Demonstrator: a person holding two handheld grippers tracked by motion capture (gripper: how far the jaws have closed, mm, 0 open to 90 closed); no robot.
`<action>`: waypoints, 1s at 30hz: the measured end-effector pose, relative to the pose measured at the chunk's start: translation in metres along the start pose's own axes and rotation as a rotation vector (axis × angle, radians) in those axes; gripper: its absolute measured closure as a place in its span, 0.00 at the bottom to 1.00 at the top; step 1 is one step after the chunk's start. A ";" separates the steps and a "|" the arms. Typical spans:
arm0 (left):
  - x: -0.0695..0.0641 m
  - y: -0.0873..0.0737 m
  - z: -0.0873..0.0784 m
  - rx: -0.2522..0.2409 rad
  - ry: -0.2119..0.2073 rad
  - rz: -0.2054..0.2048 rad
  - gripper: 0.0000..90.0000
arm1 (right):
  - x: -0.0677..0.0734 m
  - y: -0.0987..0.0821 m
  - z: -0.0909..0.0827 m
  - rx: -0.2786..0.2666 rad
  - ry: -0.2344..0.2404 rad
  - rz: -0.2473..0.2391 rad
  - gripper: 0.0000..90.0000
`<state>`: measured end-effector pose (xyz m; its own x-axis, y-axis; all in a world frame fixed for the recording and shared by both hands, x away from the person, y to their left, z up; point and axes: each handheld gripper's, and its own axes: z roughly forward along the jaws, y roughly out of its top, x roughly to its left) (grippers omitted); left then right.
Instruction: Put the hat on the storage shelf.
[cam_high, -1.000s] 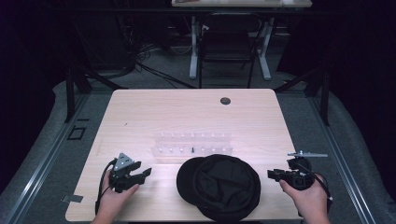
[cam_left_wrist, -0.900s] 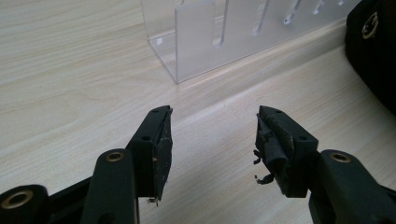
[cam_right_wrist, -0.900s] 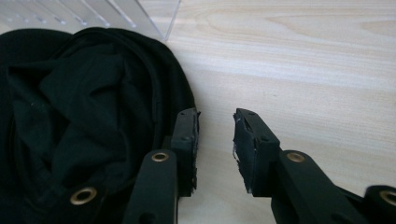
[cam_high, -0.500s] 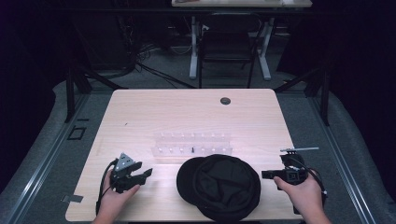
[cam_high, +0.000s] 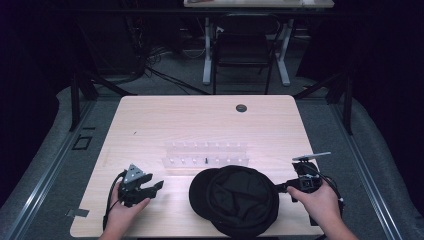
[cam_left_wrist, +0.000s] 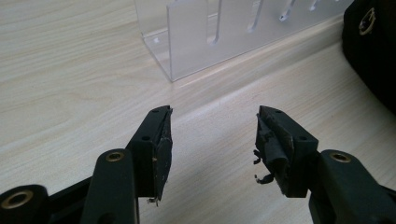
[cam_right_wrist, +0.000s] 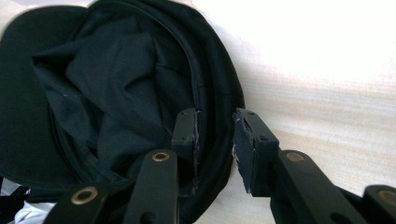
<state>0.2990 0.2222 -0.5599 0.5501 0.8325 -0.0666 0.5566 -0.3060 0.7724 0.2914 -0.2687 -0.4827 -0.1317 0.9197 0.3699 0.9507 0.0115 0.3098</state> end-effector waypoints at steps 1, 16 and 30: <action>0.000 0.000 0.000 0.000 -0.001 -0.001 0.51 | -0.001 0.001 0.001 0.019 -0.005 -0.005 0.77; -0.001 0.000 0.001 -0.008 -0.005 0.005 0.51 | -0.002 -0.001 0.025 0.123 -0.052 0.047 0.83; -0.001 0.000 0.002 0.001 -0.007 0.008 0.51 | -0.011 0.001 0.037 0.133 -0.006 0.114 0.89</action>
<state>0.2993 0.2203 -0.5607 0.5591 0.8265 -0.0648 0.5529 -0.3135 0.7720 0.3042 -0.2644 -0.5192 -0.0196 0.9205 0.3903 0.9882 -0.0416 0.1477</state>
